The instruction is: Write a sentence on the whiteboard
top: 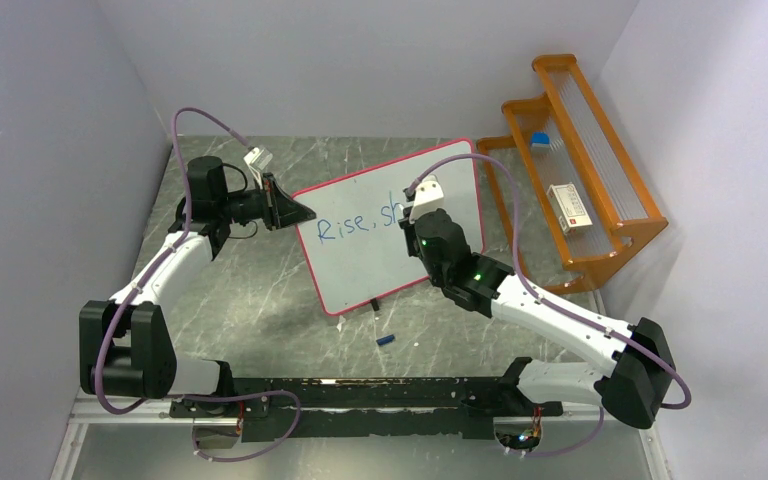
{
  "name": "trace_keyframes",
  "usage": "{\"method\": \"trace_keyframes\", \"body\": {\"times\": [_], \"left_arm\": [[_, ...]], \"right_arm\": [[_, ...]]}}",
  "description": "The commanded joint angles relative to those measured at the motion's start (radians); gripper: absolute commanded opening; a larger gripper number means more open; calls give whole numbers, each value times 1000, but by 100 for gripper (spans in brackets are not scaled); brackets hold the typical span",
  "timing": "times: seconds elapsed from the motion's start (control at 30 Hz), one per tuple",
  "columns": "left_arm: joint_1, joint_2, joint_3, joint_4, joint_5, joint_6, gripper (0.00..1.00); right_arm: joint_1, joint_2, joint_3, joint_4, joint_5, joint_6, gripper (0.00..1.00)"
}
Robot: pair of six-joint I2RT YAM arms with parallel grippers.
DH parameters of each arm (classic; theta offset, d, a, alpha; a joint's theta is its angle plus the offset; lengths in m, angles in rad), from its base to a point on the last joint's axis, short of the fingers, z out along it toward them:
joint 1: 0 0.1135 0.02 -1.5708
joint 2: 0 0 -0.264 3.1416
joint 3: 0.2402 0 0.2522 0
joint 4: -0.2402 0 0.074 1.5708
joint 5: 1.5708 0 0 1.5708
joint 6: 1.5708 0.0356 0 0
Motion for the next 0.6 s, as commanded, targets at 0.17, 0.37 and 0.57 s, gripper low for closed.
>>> {"method": "trace_keyframes", "body": {"times": [0.17,0.37,0.57], "left_arm": [[-28,35,-17,-90,-74,108,5],[-28,35,-16,-90,-75,110,5],[-28,37,-14,-90,-78,113,5]], "right_arm": [[-14,-19,2,-36,28,26,0],[-14,-28,-10,-64,7,42,0],[-14,-31,-16,-95,-7,57,0]]}}
